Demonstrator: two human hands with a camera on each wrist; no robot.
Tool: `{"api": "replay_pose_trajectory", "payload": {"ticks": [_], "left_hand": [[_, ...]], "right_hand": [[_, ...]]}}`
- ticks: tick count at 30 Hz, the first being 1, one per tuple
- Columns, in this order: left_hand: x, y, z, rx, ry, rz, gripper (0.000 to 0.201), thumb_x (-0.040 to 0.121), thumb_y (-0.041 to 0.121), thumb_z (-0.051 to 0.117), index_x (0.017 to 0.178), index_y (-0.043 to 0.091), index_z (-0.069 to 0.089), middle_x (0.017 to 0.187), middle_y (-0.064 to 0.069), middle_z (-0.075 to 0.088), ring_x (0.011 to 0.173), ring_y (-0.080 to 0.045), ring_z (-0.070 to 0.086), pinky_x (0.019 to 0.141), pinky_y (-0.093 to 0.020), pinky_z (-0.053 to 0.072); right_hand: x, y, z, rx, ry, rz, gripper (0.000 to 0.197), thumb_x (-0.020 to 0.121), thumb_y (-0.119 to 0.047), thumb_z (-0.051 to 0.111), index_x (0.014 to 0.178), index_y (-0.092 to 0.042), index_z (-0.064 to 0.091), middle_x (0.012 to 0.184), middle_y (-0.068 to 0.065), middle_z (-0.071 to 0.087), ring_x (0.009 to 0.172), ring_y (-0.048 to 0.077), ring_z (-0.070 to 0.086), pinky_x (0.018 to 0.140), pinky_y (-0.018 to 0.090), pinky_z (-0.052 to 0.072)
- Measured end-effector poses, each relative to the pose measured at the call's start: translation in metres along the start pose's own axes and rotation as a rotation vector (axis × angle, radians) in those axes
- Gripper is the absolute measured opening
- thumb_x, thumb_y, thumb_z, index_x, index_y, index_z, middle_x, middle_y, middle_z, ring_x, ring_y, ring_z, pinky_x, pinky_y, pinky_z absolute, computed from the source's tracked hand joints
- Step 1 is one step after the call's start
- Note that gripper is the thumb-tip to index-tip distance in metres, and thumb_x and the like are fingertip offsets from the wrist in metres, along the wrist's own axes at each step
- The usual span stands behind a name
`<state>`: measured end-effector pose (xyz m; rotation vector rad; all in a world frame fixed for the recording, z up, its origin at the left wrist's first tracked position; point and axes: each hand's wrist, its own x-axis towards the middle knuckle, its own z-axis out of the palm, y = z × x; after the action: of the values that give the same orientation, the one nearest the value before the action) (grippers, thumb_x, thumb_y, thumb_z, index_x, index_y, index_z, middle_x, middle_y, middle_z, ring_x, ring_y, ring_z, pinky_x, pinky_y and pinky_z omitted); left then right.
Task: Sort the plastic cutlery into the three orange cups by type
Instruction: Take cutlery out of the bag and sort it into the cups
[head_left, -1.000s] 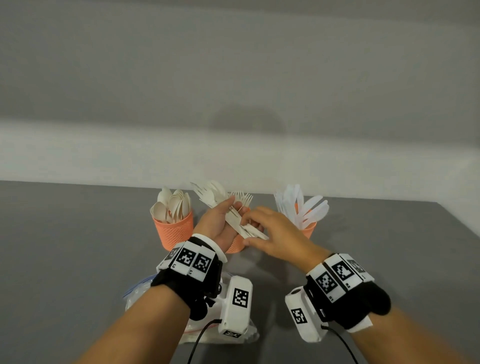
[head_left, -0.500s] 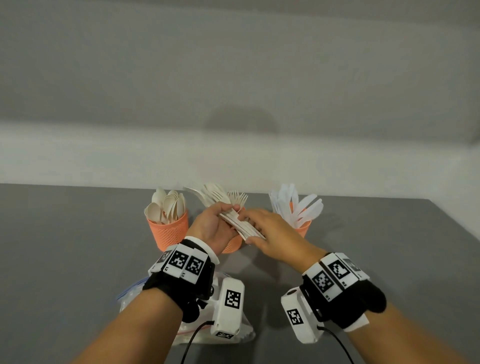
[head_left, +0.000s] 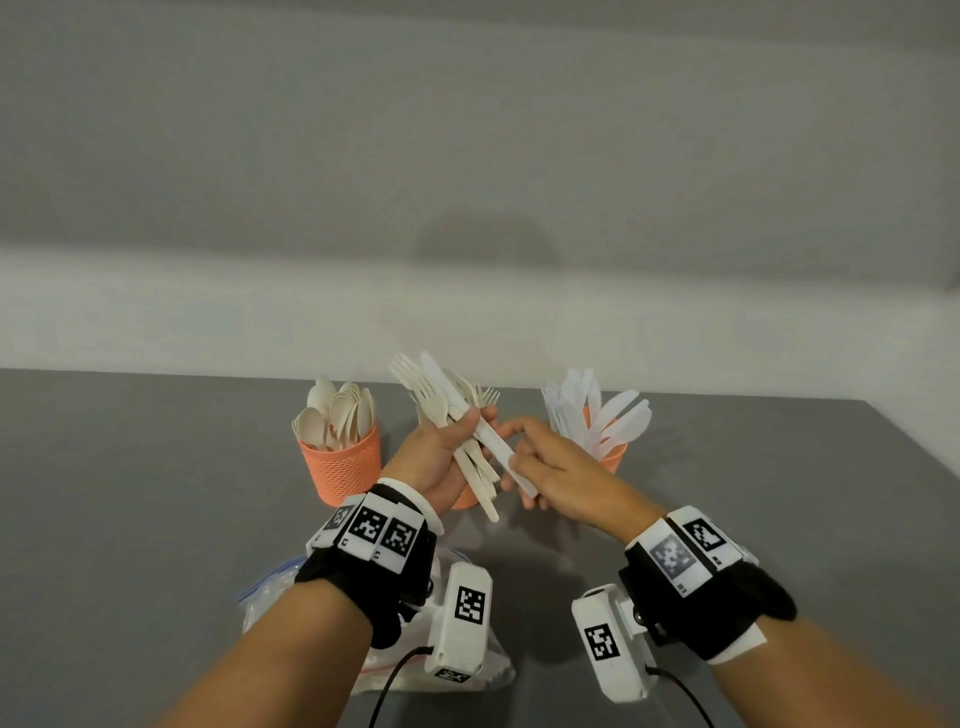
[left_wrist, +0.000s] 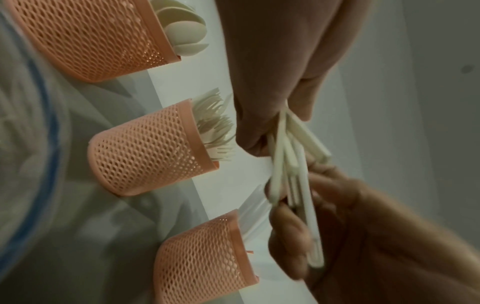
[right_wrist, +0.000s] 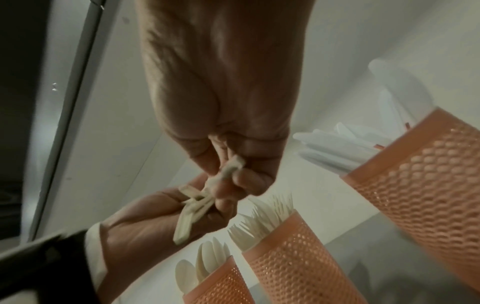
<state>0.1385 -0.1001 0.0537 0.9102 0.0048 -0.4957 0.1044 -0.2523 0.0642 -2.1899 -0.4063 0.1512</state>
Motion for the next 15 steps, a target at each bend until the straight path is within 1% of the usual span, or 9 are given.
{"api": "replay_pose_trajectory", "payload": {"ticks": [2, 3, 4, 6, 8, 10, 12, 13, 15], "left_hand": [[0.002, -0.003, 0.003, -0.012, 0.028, 0.049, 0.014, 0.095, 0.011, 0.043, 0.095, 0.003, 0.054, 0.083, -0.011, 0.061, 0.062, -0.018, 0.070, 0.053, -0.034, 0.058], [0.002, -0.005, 0.004, -0.022, 0.037, 0.070, 0.013, 0.094, 0.009, 0.044, 0.102, 0.002, 0.053, 0.087, -0.013, 0.057, 0.063, -0.019, 0.070, 0.054, -0.034, 0.058], [0.002, -0.005, 0.005, -0.030, 0.037, 0.088, 0.018, 0.093, 0.007, 0.045, 0.110, 0.002, 0.051, 0.088, -0.015, 0.056, 0.064, -0.020, 0.070, 0.055, -0.033, 0.057], [0.003, -0.007, 0.005, -0.030, 0.040, 0.097, 0.028, 0.092, 0.005, 0.047, 0.120, 0.005, 0.048, 0.087, -0.016, 0.055, 0.064, -0.021, 0.069, 0.056, -0.034, 0.058], [0.004, -0.007, 0.005, -0.021, 0.037, 0.116, 0.032, 0.091, 0.004, 0.049, 0.122, 0.005, 0.047, 0.086, -0.015, 0.054, 0.067, -0.022, 0.066, 0.059, -0.034, 0.058], [0.006, -0.009, 0.003, -0.004, 0.036, 0.140, 0.034, 0.091, 0.003, 0.048, 0.124, 0.003, 0.046, 0.088, -0.015, 0.055, 0.073, -0.024, 0.064, 0.061, -0.034, 0.059], [0.005, -0.010, 0.004, 0.020, 0.035, 0.151, 0.029, 0.091, 0.004, 0.047, 0.120, 0.002, 0.048, 0.086, -0.015, 0.056, 0.071, -0.023, 0.066, 0.060, -0.033, 0.059], [0.006, -0.010, 0.003, 0.030, 0.035, 0.143, 0.022, 0.092, 0.005, 0.047, 0.113, 0.002, 0.051, 0.083, -0.014, 0.057, 0.066, -0.021, 0.067, 0.057, -0.032, 0.059], [0.007, -0.009, 0.000, 0.035, 0.050, 0.111, 0.011, 0.093, 0.009, 0.046, 0.098, 0.002, 0.053, 0.077, -0.012, 0.057, 0.062, -0.019, 0.067, 0.055, -0.031, 0.058]], "right_hand": [[0.002, -0.002, 0.005, -0.104, 0.065, -0.052, 0.009, 0.095, -0.023, 0.046, 0.102, -0.019, 0.050, 0.071, -0.006, 0.055, 0.058, -0.001, 0.051, 0.058, 0.014, 0.040], [0.004, -0.003, 0.007, -0.146, 0.113, -0.075, 0.010, 0.094, -0.025, 0.050, 0.098, -0.016, 0.053, 0.071, -0.011, 0.051, 0.060, -0.001, 0.050, 0.059, 0.013, 0.039], [0.006, -0.003, 0.009, -0.179, 0.160, -0.092, 0.013, 0.093, -0.025, 0.052, 0.095, -0.013, 0.056, 0.073, -0.012, 0.049, 0.062, 0.000, 0.048, 0.059, 0.012, 0.037], [0.010, -0.006, 0.009, -0.236, 0.219, -0.118, 0.018, 0.093, -0.021, 0.051, 0.088, -0.006, 0.060, 0.074, -0.007, 0.045, 0.063, 0.002, 0.043, 0.058, 0.015, 0.032], [0.012, -0.008, 0.007, -0.267, 0.213, -0.116, 0.022, 0.094, -0.016, 0.048, 0.084, -0.001, 0.061, 0.070, -0.003, 0.047, 0.061, 0.007, 0.042, 0.056, 0.020, 0.030], [0.011, -0.008, 0.007, -0.273, 0.189, -0.100, 0.021, 0.093, -0.014, 0.048, 0.085, 0.000, 0.061, 0.068, 0.001, 0.052, 0.058, 0.011, 0.045, 0.056, 0.020, 0.035], [0.009, -0.011, 0.006, -0.298, 0.156, -0.080, 0.017, 0.094, -0.014, 0.046, 0.092, -0.002, 0.059, 0.065, -0.001, 0.051, 0.059, 0.013, 0.047, 0.063, 0.027, 0.041], [0.008, -0.013, 0.006, -0.321, 0.122, -0.065, 0.017, 0.094, -0.014, 0.044, 0.100, -0.005, 0.056, 0.065, -0.005, 0.048, 0.062, 0.013, 0.048, 0.066, 0.030, 0.044], [0.005, -0.018, 0.002, -0.384, 0.023, -0.044, 0.020, 0.094, -0.011, 0.040, 0.112, -0.008, 0.051, 0.068, -0.009, 0.044, 0.068, 0.012, 0.048, 0.066, 0.025, 0.041]]}}
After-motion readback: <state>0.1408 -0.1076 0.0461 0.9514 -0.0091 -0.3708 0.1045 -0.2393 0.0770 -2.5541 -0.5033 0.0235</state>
